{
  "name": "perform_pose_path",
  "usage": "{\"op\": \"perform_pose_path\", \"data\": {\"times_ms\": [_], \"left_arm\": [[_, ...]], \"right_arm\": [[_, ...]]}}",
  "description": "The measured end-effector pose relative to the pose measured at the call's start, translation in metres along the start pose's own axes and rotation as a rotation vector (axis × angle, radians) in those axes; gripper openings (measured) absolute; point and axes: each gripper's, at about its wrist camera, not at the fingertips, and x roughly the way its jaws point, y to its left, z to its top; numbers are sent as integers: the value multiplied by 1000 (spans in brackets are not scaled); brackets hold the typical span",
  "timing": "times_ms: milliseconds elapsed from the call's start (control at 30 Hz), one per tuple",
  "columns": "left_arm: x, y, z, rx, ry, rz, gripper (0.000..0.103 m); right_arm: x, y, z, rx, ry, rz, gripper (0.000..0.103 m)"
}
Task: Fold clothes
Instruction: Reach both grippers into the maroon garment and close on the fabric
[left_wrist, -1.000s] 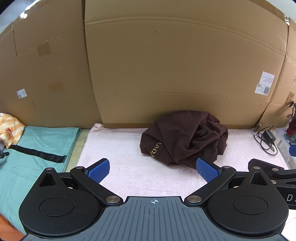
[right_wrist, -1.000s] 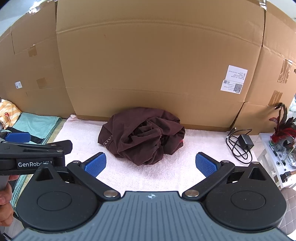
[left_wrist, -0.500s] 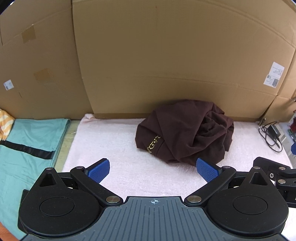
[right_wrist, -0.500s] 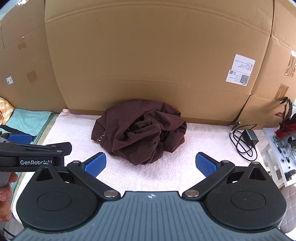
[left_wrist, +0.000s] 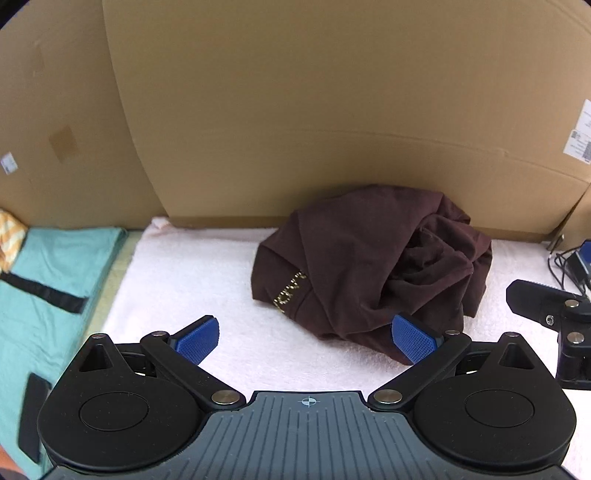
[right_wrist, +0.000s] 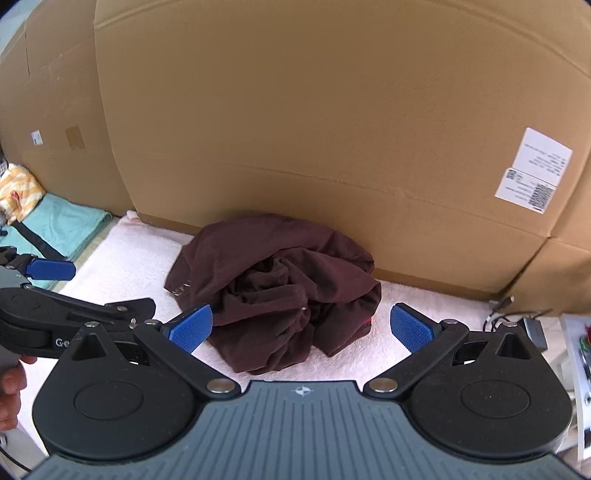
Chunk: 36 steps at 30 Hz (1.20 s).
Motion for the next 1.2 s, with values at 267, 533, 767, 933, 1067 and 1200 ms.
{"op": "perform_pose_path", "data": {"times_ms": [267,533,767,933,1067,1200], "left_arm": [[32,-9,-4,-37,34,-47,103],[68,-33,-5,177,56,-49,103],[88,-28,-1,170,80,-117,100],[94,-21,-1,146,90,-144,94],[97,-22,1,143,101,-165,91],[98,-22,3,145,117,-173,93]], "right_arm": [[42,-21,-2,-12,39,82,102],[75,-31,0,37,114,155,97],[81,-27,2,21,69,135,94],[90,-28,1,69,56,144,94],[98,-22,3,34,92,156,92],[101,-13,5,-19,126,155,90]]}}
